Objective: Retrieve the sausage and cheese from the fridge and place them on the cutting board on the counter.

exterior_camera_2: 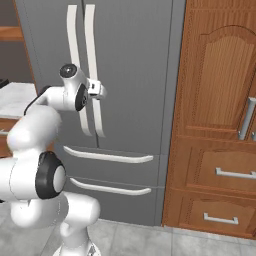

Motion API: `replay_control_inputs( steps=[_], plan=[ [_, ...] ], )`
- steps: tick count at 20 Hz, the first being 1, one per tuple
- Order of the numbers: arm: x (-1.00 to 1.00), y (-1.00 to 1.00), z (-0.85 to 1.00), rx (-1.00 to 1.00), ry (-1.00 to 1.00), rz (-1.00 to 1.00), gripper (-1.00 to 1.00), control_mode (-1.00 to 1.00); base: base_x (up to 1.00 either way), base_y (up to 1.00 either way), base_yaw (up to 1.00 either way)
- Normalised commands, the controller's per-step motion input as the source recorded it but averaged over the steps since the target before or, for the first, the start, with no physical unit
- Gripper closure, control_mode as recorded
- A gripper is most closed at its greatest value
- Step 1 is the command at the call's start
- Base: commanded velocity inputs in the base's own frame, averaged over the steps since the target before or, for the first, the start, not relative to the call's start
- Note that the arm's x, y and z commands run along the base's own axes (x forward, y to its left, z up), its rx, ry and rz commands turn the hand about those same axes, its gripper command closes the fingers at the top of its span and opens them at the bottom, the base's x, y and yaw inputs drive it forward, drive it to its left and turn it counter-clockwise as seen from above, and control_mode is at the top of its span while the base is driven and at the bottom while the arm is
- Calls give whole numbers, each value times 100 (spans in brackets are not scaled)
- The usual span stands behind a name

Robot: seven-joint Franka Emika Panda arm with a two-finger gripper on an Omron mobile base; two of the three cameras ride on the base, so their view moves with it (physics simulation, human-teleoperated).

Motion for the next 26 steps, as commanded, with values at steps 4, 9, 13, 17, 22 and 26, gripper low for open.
replay_control_inputs(
  steps=[4, 9, 13, 17, 22, 26],
  plan=[
    [40, 1, 0, 3, 0, 0, -100, -100, 0, 0, 0],
    [44, 7, 0, 2, 0, -2, -100, -100, 0, 0, 0],
    [36, 9, -2, 0, 0, -10, -100, -100, 0, 0, 0],
    [45, 6, -9, 0, 0, -11, -100, -100, 0, 0, 0],
    [45, 6, -6, 0, 0, -5, -100, -100, 0, 0, 0],
    [41, 5, -3, 0, 0, 0, -100, -100, 0, 0, 0]
  ],
)
